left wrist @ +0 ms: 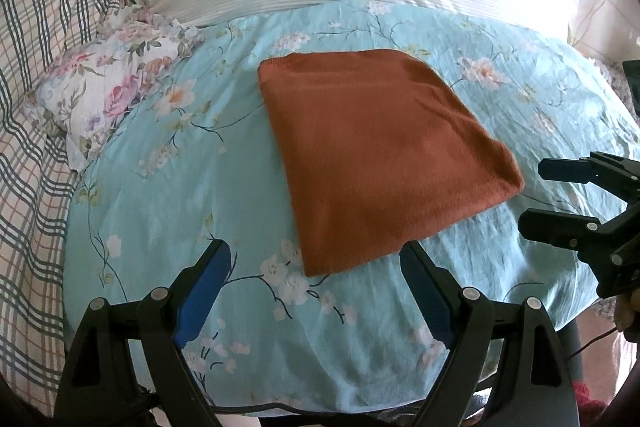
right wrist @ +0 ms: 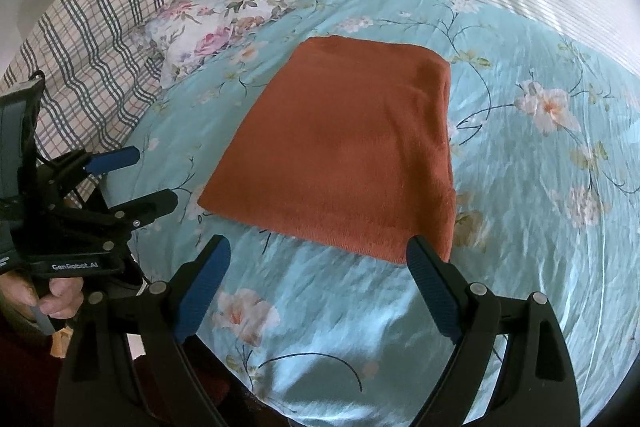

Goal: Fold small clothes

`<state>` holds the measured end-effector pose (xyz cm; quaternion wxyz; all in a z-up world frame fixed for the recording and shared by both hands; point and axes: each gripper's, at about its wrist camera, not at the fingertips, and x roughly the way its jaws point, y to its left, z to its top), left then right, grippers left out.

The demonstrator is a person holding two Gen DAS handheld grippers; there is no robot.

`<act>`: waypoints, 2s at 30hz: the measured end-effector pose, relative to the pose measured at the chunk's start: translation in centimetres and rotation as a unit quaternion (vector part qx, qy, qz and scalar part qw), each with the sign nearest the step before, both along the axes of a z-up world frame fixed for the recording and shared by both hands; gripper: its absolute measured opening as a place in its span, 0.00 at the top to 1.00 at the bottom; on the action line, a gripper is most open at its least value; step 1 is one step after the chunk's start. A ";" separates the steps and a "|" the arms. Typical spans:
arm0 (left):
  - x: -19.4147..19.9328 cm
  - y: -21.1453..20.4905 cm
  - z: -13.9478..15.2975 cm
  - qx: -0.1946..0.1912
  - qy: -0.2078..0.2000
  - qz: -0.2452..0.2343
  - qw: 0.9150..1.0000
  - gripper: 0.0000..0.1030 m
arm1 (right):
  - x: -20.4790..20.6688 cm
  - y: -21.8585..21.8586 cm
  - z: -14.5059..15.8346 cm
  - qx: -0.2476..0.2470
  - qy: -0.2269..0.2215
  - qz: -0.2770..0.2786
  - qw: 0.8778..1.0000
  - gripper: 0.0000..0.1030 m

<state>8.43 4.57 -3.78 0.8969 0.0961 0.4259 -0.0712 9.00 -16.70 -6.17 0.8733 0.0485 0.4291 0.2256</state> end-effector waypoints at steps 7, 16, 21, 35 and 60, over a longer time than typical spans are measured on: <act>0.1 0.1 0.1 -0.001 0.001 -0.001 1.000 0.15 | 0.3 -0.1 0.0 -0.001 0.002 0.000 1.000 0.13; 0.2 0.1 0.0 -0.002 0.001 0.001 1.000 0.15 | 0.4 -0.3 -0.3 -0.001 0.004 0.000 1.000 0.13; 0.2 0.1 0.0 -0.003 0.001 0.002 1.000 0.15 | 0.5 -0.4 -0.6 -0.003 0.005 0.000 1.000 0.13; -0.1 -0.2 0.2 -0.008 -0.003 0.006 1.000 0.15 | 0.3 -0.6 -0.6 -0.001 0.003 0.001 1.000 0.13; -0.4 -0.8 0.8 -0.013 -0.008 0.008 1.000 0.15 | 0.3 -0.1 0.4 -0.002 -0.007 0.003 1.000 0.13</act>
